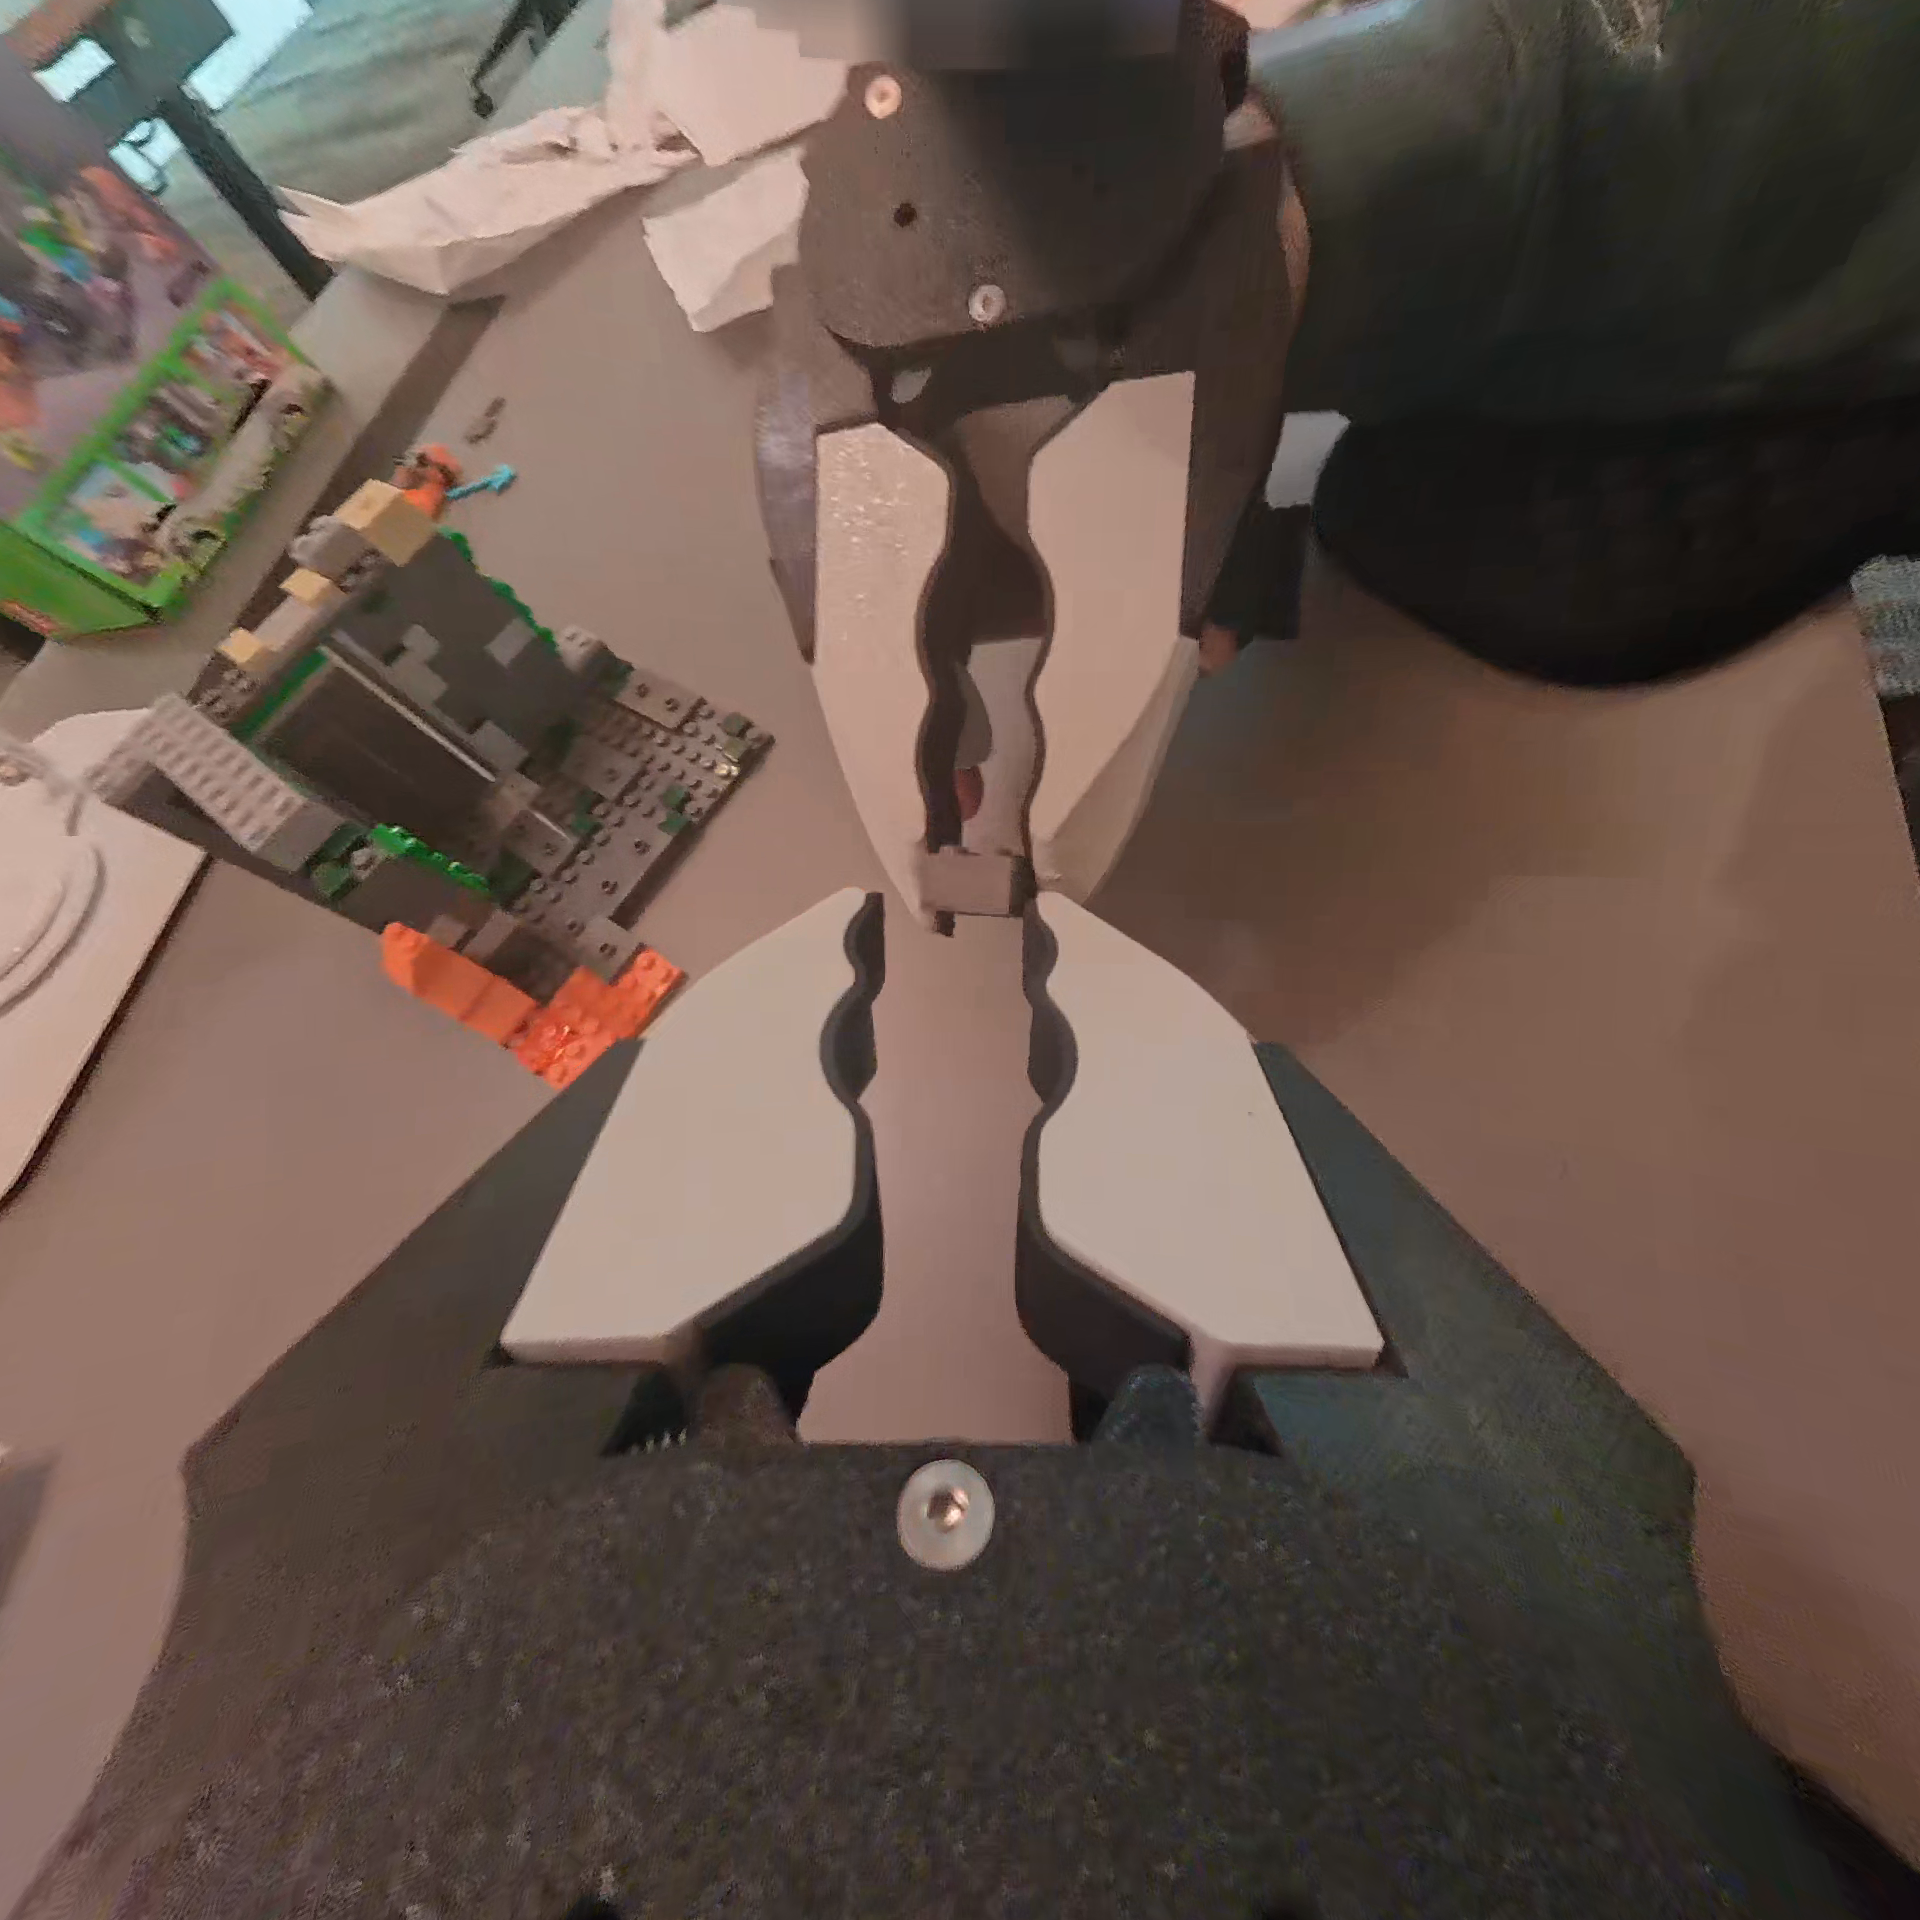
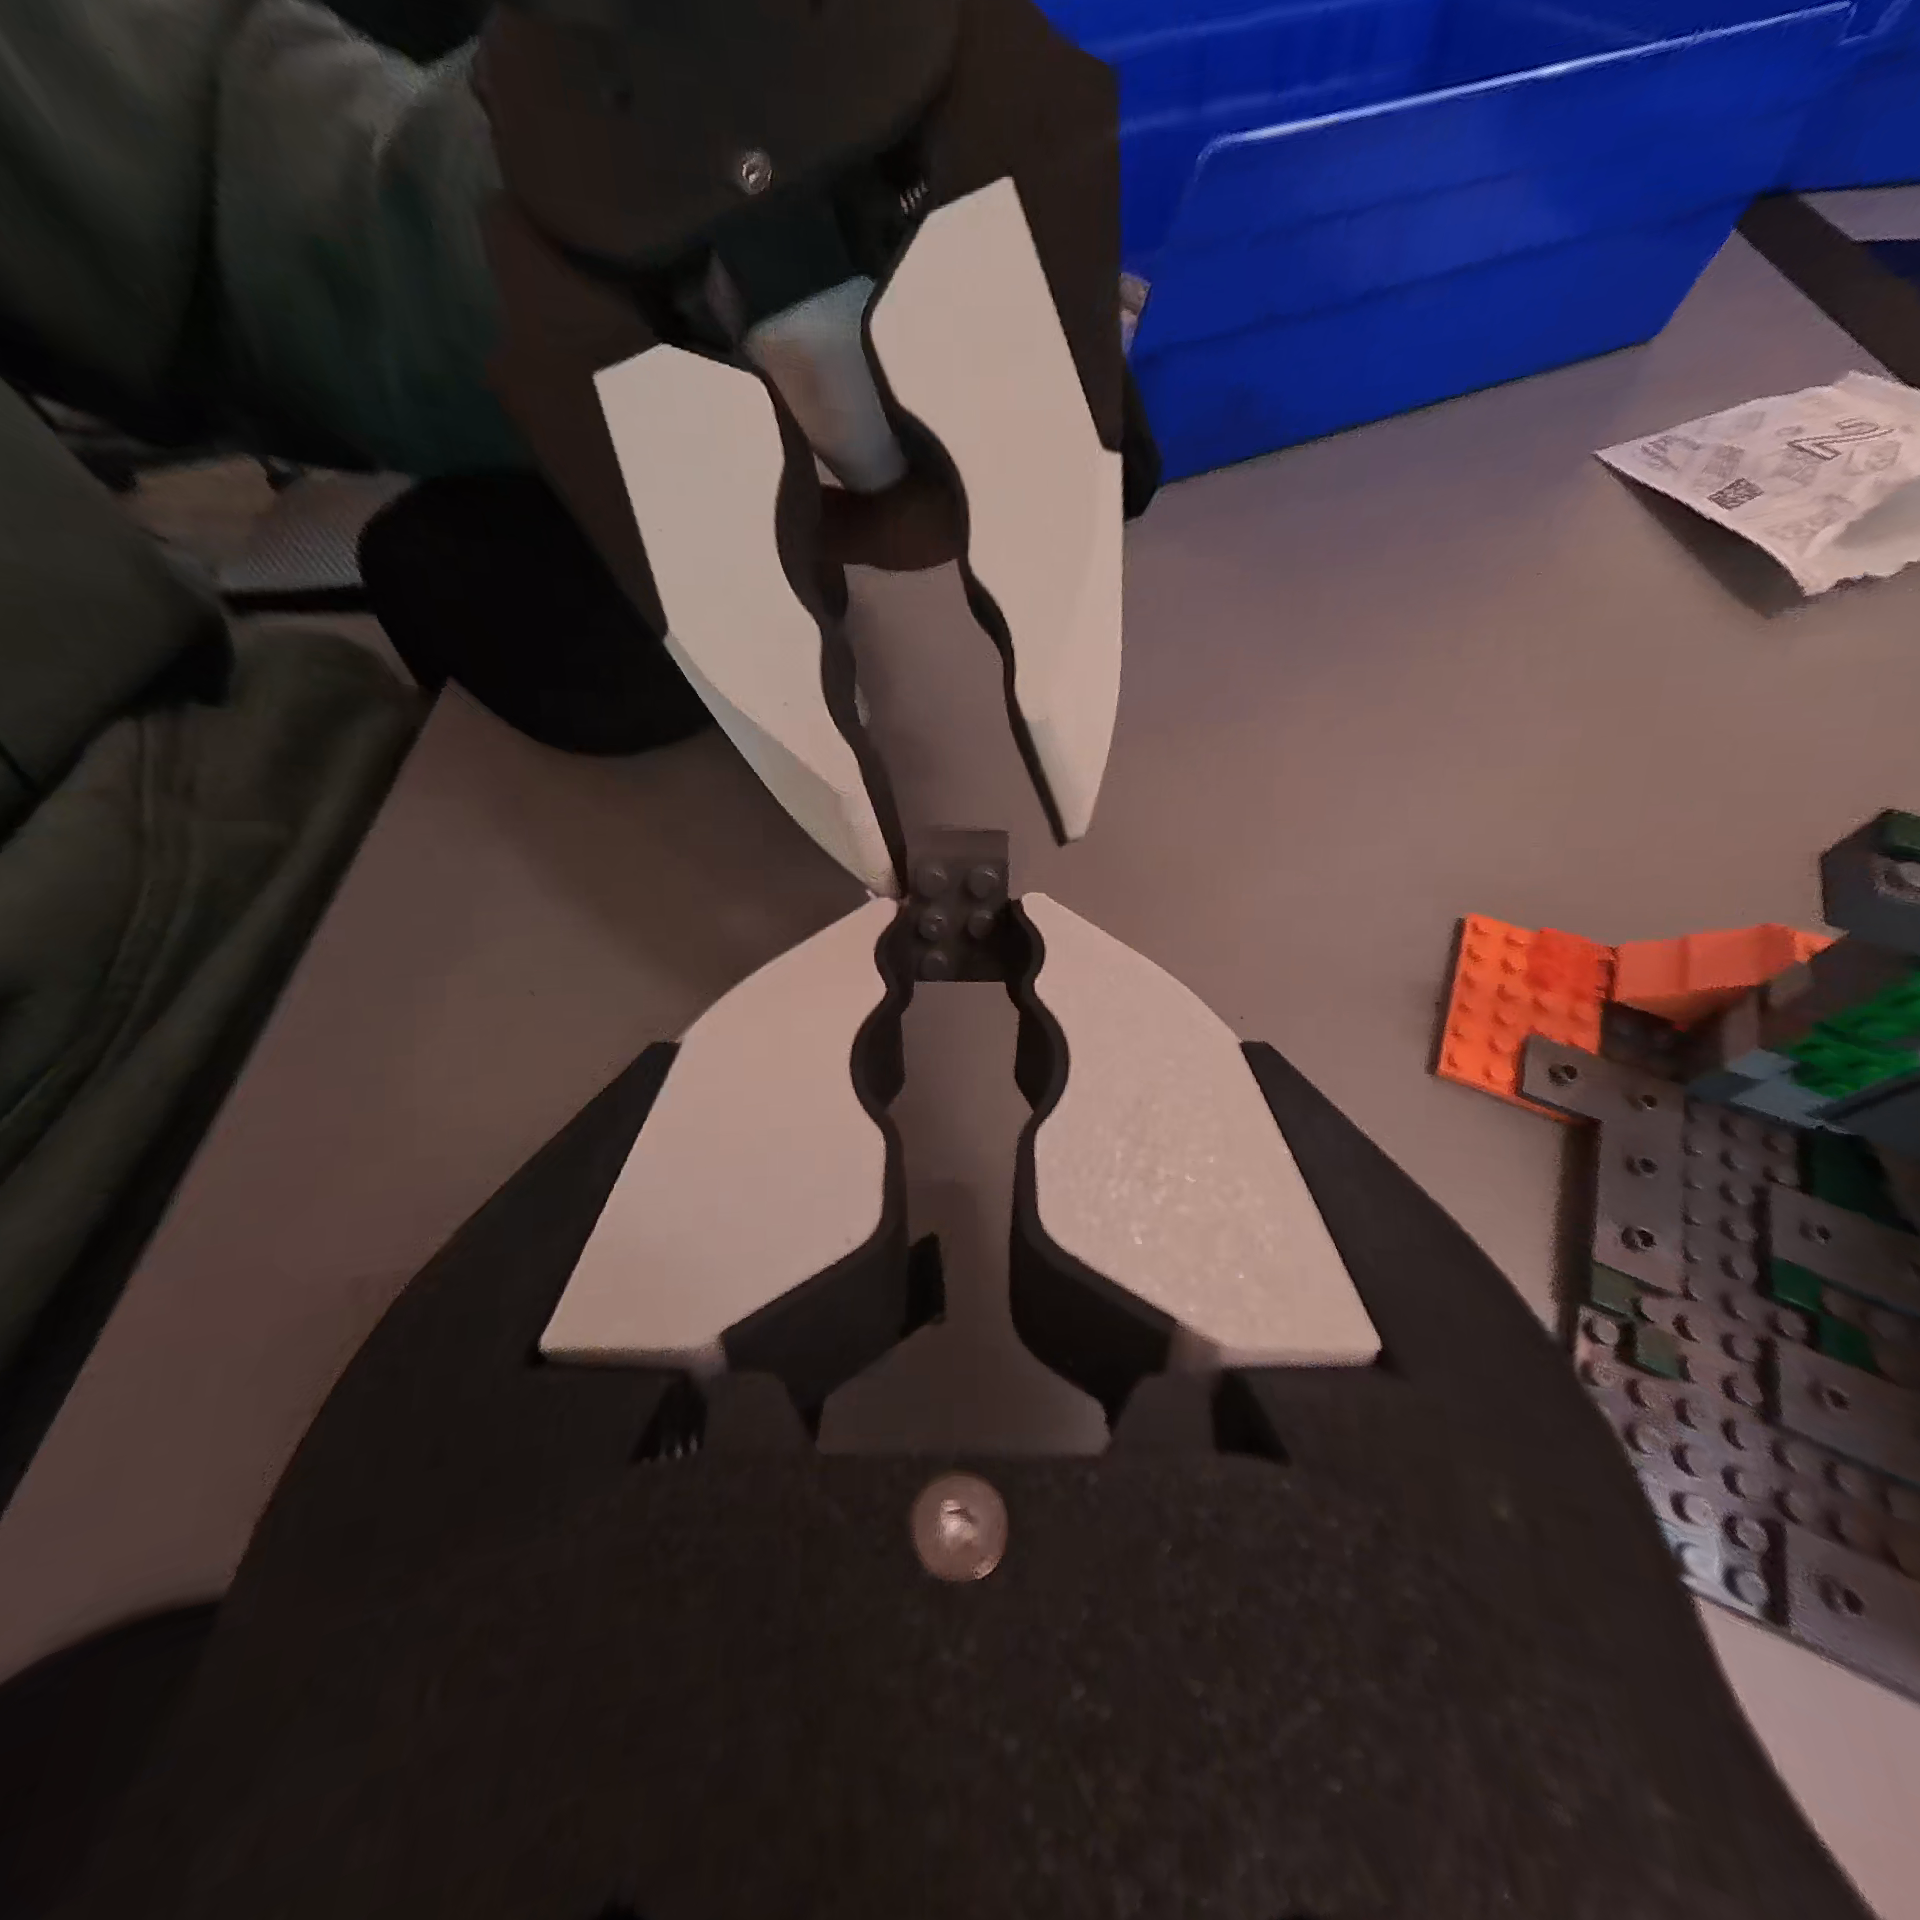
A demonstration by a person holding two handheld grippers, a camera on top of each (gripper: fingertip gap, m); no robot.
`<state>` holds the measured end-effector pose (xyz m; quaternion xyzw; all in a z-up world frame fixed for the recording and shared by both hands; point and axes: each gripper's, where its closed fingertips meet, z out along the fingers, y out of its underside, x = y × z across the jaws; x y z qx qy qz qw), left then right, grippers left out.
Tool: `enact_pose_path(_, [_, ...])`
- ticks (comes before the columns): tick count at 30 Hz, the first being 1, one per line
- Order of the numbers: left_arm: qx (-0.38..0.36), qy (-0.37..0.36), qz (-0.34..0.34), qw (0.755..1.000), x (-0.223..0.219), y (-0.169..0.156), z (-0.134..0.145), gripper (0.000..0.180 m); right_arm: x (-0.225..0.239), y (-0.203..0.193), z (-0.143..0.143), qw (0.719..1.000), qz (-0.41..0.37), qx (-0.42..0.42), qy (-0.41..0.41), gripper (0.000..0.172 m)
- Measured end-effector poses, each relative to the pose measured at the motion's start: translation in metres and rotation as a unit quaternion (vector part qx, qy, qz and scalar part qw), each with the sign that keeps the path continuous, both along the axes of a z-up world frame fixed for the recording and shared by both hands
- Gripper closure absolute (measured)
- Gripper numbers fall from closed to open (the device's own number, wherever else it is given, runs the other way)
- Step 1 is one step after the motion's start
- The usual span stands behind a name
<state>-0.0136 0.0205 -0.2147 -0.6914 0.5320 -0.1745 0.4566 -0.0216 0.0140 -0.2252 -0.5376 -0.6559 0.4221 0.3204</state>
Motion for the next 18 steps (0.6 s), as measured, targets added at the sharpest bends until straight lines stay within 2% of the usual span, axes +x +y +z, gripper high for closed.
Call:
enact_pose_path(2, [-0.008, 0.011, -0.022, 1.000, 0.002, -0.006, -0.006, 0.162, 0.000, -0.003, -0.005, 1.000, 0.008, 0.017, -0.013, 0.155])
enact_pose_path(5, [-0.021, 0.012, -0.039, 0.999, 0.003, -0.013, -0.012, 0.163, 0.001, -0.009, -0.011, 0.998, 0.025, 0.040, -0.029, 0.155])
enact_pose_path(11, [-0.032, 0.014, -0.034, 0.999, -0.005, -0.019, -0.016, 0.164, -0.003, -0.015, -0.015, 0.997, 0.029, 0.057, -0.040, 0.155])
enact_pose_path(14, [-0.013, 0.009, 0.005, 1.000, -0.030, -0.015, -0.001, 0.164, -0.003, -0.007, -0.008, 0.999, 0.008, 0.039, -0.022, 0.146])
enact_pose_path(18, [0.048, -0.005, 0.123, 0.991, -0.101, 0.002, 0.044, 0.164, -0.001, 0.012, 0.005, 0.999, -0.034, 0.018, 0.012, 0.146])
